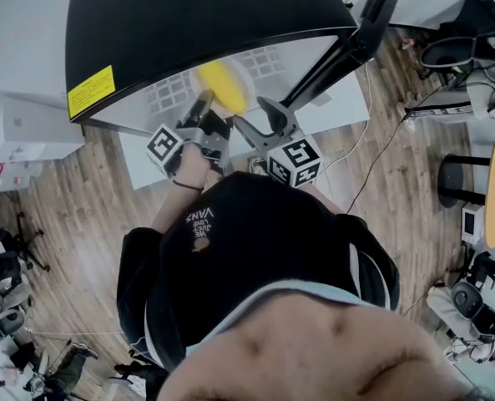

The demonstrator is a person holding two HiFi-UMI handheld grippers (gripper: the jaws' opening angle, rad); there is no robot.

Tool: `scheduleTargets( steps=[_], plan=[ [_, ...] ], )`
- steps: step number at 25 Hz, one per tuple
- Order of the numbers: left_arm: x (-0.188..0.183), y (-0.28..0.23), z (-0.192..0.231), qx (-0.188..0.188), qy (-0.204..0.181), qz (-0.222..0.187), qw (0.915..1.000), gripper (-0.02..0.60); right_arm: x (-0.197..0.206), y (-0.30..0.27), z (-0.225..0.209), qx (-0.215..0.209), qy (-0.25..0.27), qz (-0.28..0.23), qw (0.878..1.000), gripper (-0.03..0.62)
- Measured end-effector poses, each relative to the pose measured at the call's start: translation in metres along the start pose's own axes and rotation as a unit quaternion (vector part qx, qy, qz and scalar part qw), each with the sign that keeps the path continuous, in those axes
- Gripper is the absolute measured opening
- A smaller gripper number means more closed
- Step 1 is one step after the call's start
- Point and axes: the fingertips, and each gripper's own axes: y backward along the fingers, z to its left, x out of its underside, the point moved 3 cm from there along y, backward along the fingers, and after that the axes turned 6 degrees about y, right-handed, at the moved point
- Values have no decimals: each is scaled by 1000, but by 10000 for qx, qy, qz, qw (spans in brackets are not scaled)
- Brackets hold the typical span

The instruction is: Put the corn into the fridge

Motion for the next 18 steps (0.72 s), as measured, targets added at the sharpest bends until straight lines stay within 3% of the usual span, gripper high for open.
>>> scheduleTargets(
  steps=[7, 18],
  plan=[
    [0, 0, 0, 51, -2, 7, 10000, 58, 6, -4, 3, 315, 718, 258, 9966, 270],
    [0, -1, -1, 184, 53, 0, 9998, 63, 6, -9, 5, 326, 865, 314, 9952, 270]
  ],
)
